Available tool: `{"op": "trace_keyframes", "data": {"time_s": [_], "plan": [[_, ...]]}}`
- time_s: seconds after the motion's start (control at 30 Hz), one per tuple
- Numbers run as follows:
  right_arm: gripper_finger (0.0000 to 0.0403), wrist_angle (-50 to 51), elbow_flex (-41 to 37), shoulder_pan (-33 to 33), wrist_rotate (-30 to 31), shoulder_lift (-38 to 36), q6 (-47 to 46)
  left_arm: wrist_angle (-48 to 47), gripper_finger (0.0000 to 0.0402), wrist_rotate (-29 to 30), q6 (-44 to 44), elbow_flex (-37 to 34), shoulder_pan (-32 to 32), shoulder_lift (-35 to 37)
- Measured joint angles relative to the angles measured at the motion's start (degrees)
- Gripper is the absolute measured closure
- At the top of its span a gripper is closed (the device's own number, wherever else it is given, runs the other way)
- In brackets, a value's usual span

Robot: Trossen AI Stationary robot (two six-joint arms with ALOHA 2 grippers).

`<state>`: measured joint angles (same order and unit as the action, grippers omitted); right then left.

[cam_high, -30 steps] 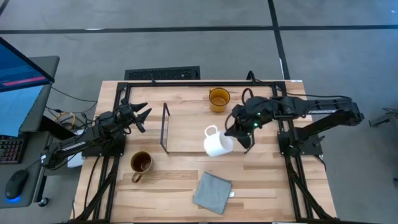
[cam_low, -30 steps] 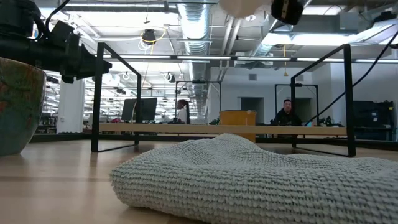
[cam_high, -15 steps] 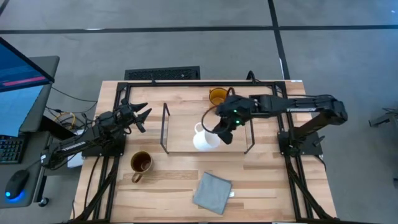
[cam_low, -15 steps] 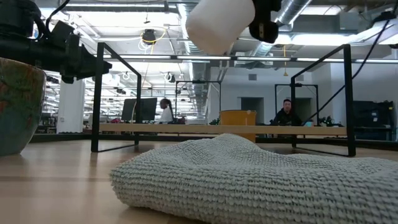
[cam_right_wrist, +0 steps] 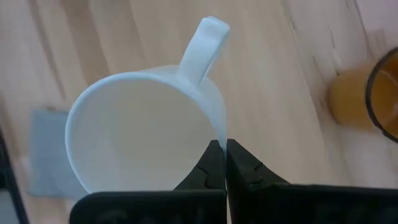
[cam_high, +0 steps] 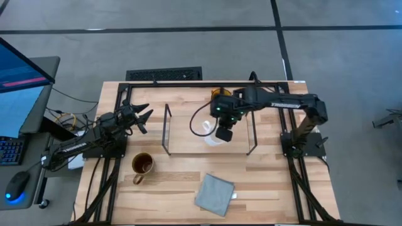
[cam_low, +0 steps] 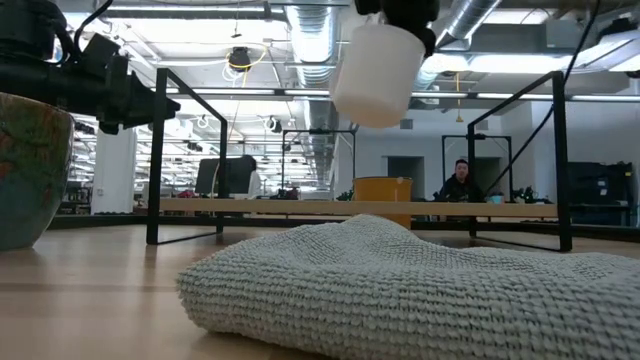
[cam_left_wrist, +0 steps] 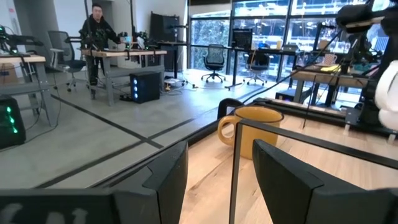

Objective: Stack small to large cups/mugs on shelf
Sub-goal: Put the white cup on the shelf

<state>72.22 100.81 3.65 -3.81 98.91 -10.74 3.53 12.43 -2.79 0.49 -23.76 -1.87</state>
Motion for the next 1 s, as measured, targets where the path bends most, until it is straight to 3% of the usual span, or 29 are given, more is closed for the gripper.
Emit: {"op": "trace_keyframes", "data": {"time_s": [0.33,0.77,1.0], "plan": [[0.0397,10.5,2.3,0.6,5.6,6.3,13.9,-0.1,0.023,0.0,0.0,0.0,0.0,0.0],[0.0397,11.9,2.3,0.6,9.7,7.4,37.0,-0.1,0.023,0.0,0.0,0.0,0.0,0.0],[0.0397,13.1,2.3,-0.7,13.6,7.4,56.3,-0.1,0.023,0.0,0.0,0.0,0.0,0.0]]}}
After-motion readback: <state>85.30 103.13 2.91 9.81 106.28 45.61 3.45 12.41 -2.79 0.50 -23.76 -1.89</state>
